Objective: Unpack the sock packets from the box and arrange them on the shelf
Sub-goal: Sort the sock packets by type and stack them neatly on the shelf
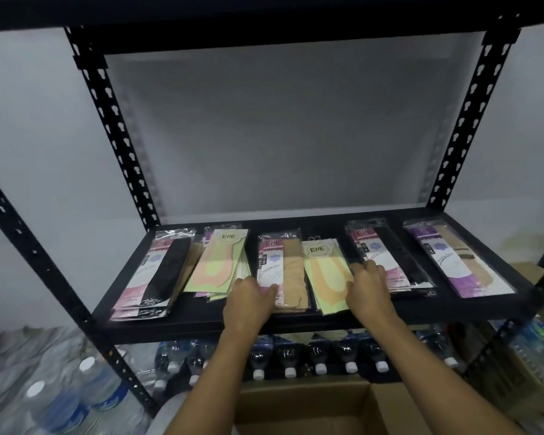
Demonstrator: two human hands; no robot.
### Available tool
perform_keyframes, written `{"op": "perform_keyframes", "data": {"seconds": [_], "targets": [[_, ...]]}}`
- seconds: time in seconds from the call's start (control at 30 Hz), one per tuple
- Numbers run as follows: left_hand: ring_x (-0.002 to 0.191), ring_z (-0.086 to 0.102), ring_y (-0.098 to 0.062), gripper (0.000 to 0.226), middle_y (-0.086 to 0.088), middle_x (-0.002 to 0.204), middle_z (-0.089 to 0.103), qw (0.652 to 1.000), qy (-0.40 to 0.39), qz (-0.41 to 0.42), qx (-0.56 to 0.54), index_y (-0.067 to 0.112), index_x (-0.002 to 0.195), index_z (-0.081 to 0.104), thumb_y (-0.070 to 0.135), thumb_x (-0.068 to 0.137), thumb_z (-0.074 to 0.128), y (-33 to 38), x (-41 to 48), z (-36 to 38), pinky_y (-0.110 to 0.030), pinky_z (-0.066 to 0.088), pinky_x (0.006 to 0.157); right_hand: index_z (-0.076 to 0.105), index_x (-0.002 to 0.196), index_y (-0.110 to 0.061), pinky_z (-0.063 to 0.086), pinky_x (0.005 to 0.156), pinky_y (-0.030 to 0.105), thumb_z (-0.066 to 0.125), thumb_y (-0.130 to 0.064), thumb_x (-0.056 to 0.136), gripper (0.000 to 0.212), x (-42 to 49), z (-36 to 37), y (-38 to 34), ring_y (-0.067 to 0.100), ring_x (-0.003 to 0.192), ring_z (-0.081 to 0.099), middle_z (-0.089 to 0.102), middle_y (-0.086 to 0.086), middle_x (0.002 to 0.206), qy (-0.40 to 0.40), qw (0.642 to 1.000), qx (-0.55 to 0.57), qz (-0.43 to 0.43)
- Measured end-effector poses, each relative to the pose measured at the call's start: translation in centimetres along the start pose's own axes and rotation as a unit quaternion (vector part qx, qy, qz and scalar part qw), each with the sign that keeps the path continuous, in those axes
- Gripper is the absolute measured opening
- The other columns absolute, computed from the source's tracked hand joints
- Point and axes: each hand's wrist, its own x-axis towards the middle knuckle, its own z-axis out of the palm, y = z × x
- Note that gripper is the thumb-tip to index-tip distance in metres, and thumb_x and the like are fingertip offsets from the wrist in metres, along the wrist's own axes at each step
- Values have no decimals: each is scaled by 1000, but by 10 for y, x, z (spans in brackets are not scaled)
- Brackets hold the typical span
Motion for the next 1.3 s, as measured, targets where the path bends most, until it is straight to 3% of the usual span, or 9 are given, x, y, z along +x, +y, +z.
{"op": "perform_keyframes", "data": {"seconds": [0.23, 0.33, 0.47, 0.57, 0.77, 0.87, 1.07, 1.2, 1.3], "targets": [[82, 62, -18, 36, -5, 97, 63, 999, -10, 2, -53, 14, 95, 58, 49, 86, 62, -9, 1, 3, -34, 53, 71, 63, 116, -2, 46, 94, 36, 60, -19, 88, 33, -2, 2, -9, 28, 110, 49, 58, 14, 114, -16, 999, 29, -7], [80, 62, -18, 45, -7, 95, 65, 998, -1, 8, -56, 8, 104, 60, 50, 87, 61, -15, 1, -1, -29, 47, 65, 63, 115, -3, 46, 94, 40, 61, -20, 87, 32, -3, 2, -18, 27, 111, 49, 58, 14, 114, -17, 998, 62, -7], [83, 63, -16, 50, -5, 100, 65, 997, 49, 16, -56, 12, 118, 59, 51, 88, 61, -29, 1, -21, -32, 50, 72, 64, 112, -7, 47, 94, 40, 62, -23, 87, 30, -5, 3, -39, 26, 112, 51, 58, 10, 116, -22, 994, 105, -13], [90, 64, -21, 40, -2, 100, 65, 993, 100, 14, -63, 15, 111, 62, 47, 87, 62, -44, 3, -46, -38, 52, 81, 65, 110, -7, 48, 93, 37, 62, -24, 87, 29, -5, 8, -58, 24, 107, 54, 61, 8, 114, -26, 991, 128, -25], [89, 65, -20, 29, -2, 95, 69, 981, 180, 4, -75, 12, 100, 67, 38, 86, 64, -93, 20, -97, -36, 54, 76, 64, 111, -6, 45, 86, 24, 61, -21, 88, 28, -8, 26, -110, 19, 100, 57, 63, 7, 110, -57, 981, 180, -54], [106, 59, -28, 33, -7, 106, 66, 978, 204, -33, -40, 11, 106, 67, 36, 85, 63, -118, 29, -117, -48, 50, 90, 65, 109, -6, 45, 78, 23, 61, -23, 88, 27, -9, 38, -138, 15, 89, 57, 65, 7, 106, -89, 974, 198, -56], [117, 46, -36, 44, -18, 121, 57, 981, 166, -97, 8, 5, 123, 59, 30, 86, 59, -146, 39, -132, -45, 43, 97, 61, 114, -2, 44, 80, 26, 60, -32, 89, 39, -1, 63, -182, 24, 99, 60, 64, 13, 111, -156, 966, 205, -25], [100, 57, -36, 58, -18, 109, 62, 984, 94, -151, -7, 4, 108, 62, 52, 77, 52, -158, 48, -133, -46, 52, 87, 63, 108, -1, 45, 72, 29, 62, -47, 84, 51, 3, 74, -201, 30, 96, 62, 64, 15, 106, -180, 968, 173, 3], [97, 60, -32, 53, -13, 106, 64, 985, 102, -140, -26, 5, 106, 66, 50, 77, 63, -157, 45, -138, -44, 55, 83, 63, 107, -3, 50, 70, 32, 68, -51, 76, 57, 5, 85, -206, 31, 89, 63, 64, 17, 103, -194, 969, 152, 21]]}}
